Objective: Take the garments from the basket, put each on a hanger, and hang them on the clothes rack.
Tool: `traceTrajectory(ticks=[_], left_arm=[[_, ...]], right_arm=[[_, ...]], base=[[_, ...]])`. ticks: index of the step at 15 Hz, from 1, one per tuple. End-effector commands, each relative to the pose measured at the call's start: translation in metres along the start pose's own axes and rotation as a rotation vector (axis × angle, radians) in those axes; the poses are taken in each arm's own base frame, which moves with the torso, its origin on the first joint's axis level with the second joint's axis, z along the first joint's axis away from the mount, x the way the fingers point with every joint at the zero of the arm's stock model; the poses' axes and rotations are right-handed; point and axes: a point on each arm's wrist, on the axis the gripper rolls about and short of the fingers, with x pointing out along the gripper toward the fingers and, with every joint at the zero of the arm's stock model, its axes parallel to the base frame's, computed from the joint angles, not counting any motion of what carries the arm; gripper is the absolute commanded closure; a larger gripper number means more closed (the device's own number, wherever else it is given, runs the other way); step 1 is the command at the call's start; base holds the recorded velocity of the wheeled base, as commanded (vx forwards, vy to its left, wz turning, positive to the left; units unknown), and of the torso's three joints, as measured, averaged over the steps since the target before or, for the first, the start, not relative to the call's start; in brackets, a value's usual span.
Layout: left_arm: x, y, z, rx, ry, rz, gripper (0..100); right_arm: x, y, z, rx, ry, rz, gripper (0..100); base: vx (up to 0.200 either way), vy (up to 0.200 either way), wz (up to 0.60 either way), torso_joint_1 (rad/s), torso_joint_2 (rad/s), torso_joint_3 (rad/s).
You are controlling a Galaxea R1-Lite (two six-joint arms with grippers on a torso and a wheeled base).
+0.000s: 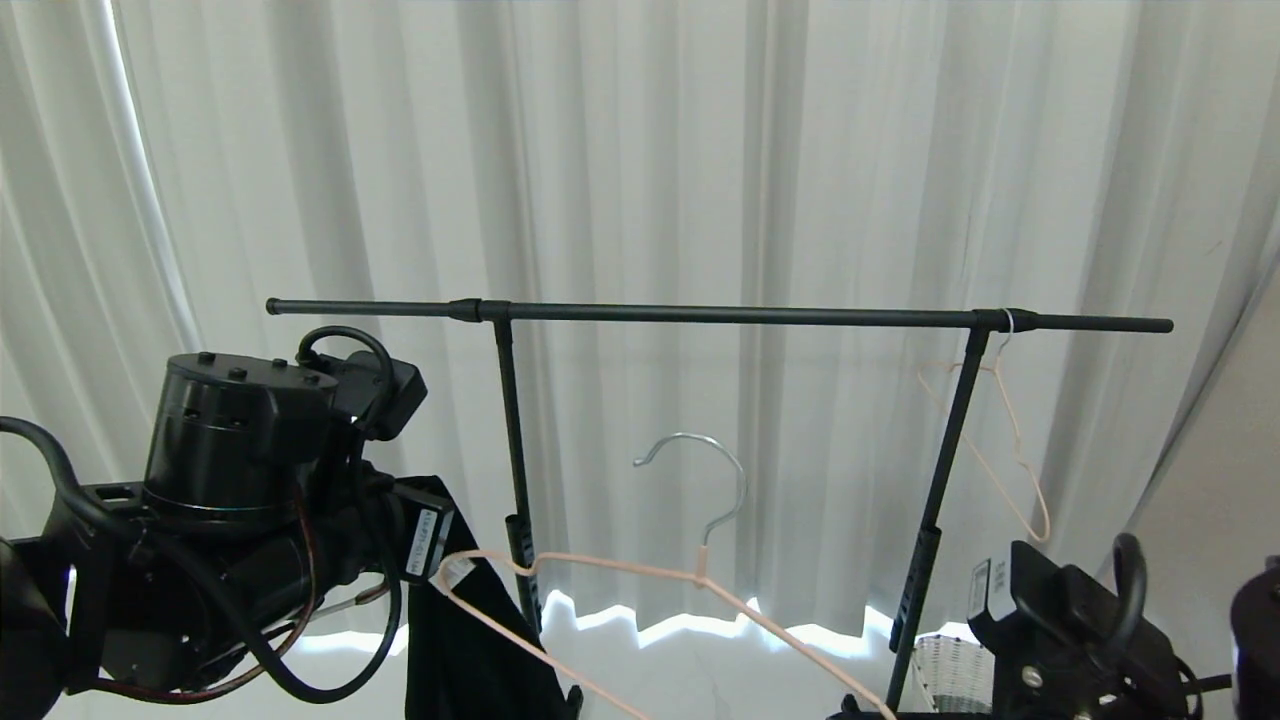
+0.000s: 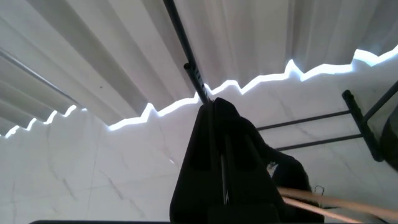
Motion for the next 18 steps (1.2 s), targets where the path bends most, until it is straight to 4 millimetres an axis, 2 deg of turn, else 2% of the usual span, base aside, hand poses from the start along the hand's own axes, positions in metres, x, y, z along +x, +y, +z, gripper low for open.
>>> traceTrajectory(ticks=[1, 6, 13, 18], left_arm=[[-0.001, 0.0, 0.001, -0.014, -0.006, -0.002, 100], [0.0, 0.0, 0.0, -0.019, 0.0, 0.0, 100], [-0.001, 0.002, 0.001, -0.026, -0.007, 0.01, 100], [-0.004, 0.002, 0.002, -0.027, -0.017, 0.01, 100]], right_arm=[[0.011, -0.006, 0.003, 0.014, 0.008, -0.034, 100], [0.014, -0.008, 0.012, 0.021, -0.075, -0.02, 100], [0.015, 0.002, 0.009, 0.001, -0.055, 0.041, 100], [0.02, -0.006, 0.015, 0.013, -0.073, 0.003, 100]], base=[[0.0, 0.0, 0.0, 0.0, 0.0, 0.0], [0.0, 0.0, 0.0, 0.0, 0.0, 0.0], [0.0, 0.0, 0.0, 0.0, 0.0, 0.0], [0.0, 0.0, 0.0, 0.0, 0.0, 0.0]])
